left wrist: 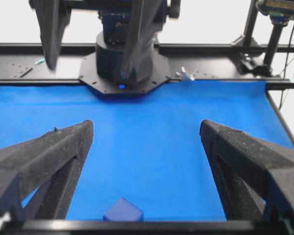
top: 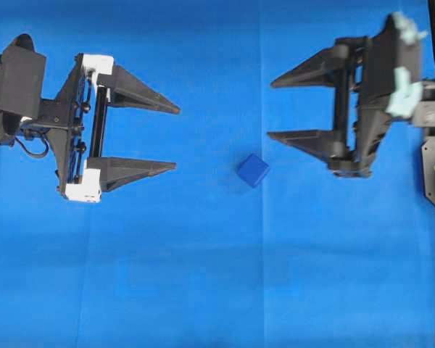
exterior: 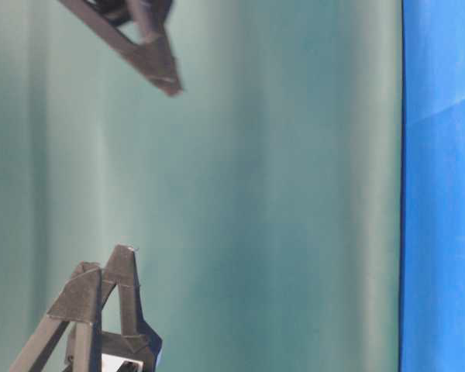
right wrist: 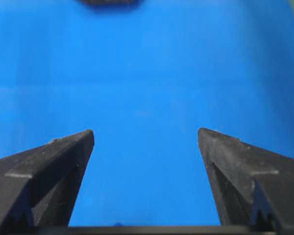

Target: Handover the blue block to the right arm after grasping it with the left arm, then place it in the designated position.

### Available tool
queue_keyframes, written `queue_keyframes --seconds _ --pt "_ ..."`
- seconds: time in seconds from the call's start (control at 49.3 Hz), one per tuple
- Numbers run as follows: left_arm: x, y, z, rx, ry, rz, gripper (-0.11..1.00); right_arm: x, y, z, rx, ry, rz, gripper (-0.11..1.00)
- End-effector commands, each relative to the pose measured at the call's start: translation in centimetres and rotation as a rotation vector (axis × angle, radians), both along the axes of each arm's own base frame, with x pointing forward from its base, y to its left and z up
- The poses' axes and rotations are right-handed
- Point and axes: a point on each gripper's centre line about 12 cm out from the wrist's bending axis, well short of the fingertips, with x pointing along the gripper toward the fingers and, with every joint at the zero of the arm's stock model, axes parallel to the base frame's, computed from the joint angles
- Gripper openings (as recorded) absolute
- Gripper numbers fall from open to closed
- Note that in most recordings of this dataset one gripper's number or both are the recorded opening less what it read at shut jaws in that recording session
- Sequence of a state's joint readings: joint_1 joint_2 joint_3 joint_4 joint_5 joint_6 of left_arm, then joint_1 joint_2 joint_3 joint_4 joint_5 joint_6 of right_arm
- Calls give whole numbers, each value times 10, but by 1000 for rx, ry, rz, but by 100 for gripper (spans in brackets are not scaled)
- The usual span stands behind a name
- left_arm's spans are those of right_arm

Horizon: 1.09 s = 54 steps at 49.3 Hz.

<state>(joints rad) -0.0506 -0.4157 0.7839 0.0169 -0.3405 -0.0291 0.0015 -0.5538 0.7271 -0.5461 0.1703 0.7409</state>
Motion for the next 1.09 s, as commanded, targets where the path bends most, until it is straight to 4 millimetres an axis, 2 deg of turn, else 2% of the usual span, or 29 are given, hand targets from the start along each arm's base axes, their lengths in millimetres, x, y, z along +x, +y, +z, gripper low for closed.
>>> queue_keyframes --seconds 0.0,0.203,1.075 --pt "1 1 9 3 -29 3 93 -5 1 22 -11 -69 9 83" --pt "1 2 9 3 -29 6 93 -16 2 33 -26 -115 16 83" --pt "-1 3 10 3 -34 9 93 -10 7 29 -34 -153 66 83"
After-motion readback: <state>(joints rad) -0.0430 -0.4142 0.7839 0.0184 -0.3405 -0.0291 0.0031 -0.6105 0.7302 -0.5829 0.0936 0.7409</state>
